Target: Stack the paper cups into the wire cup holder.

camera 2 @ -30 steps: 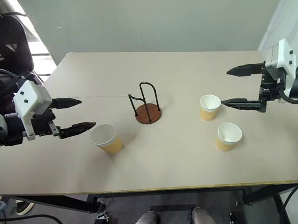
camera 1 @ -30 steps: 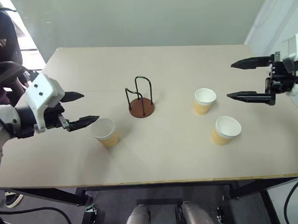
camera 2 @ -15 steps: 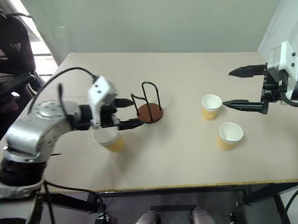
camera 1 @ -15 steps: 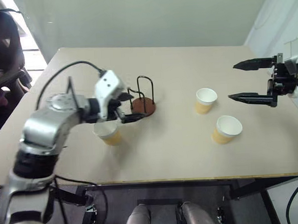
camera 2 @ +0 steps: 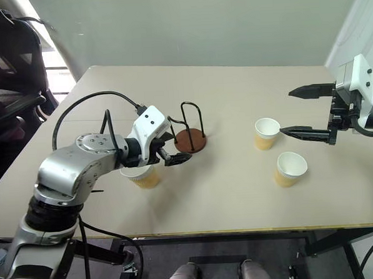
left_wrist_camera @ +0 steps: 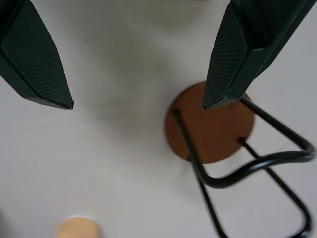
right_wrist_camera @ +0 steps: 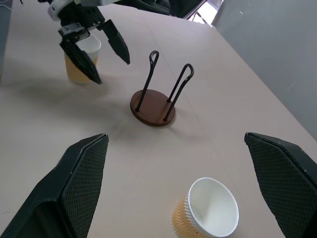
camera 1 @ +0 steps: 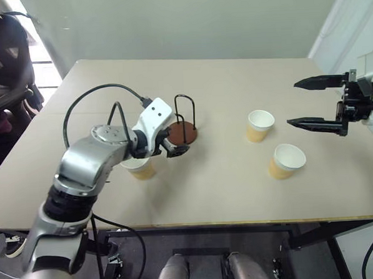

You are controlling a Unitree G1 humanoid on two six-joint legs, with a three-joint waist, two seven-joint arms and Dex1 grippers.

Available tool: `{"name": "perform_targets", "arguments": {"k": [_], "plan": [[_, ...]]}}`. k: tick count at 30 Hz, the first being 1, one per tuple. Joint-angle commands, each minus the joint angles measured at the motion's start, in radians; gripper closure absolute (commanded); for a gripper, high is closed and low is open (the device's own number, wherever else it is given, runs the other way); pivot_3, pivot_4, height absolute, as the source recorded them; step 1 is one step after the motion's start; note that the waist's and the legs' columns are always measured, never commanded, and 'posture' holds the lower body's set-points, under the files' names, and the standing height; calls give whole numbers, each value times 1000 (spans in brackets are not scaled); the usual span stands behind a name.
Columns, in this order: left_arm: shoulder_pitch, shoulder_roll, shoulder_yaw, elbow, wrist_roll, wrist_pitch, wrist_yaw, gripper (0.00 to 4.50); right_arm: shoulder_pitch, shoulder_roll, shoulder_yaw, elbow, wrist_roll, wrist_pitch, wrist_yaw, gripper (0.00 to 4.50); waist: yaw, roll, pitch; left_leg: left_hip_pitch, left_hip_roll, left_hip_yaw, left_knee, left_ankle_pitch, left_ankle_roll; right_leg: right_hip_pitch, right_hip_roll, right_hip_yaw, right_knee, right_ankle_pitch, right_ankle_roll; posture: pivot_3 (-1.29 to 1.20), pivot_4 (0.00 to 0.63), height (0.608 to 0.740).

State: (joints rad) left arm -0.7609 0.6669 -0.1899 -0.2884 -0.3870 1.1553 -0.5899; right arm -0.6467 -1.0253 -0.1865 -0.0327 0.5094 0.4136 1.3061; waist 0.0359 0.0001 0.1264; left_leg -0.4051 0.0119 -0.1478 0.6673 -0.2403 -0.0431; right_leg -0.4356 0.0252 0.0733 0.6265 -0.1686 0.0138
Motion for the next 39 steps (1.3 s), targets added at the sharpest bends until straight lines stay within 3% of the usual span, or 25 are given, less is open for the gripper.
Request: {"name": "perform_targets", "arguments": {"k": [1,15,39], "plan": [[-26,-38,21,25,34,-14,51,37,-19,-13,-36,-20,19,-8,-9,0,0,0,0,1,0,1,0,0,0,1,0,2,0,0,1,0,150,740],[-136,-193,-9,267,132,-148,105,37,-32,-18,-30,-17,13,-10,-5,0,1,-1,1,5,-1,17,1,-3,7,2,0,12,-2,0,7,0,150,740],[-215,-303,-44,508,268,-310,81,37,1,-38,-56,-55,23,9,-29,0,4,-2,1,1,0,18,6,-8,15,5,-1,14,-16,7,17,0,150,740]]}}
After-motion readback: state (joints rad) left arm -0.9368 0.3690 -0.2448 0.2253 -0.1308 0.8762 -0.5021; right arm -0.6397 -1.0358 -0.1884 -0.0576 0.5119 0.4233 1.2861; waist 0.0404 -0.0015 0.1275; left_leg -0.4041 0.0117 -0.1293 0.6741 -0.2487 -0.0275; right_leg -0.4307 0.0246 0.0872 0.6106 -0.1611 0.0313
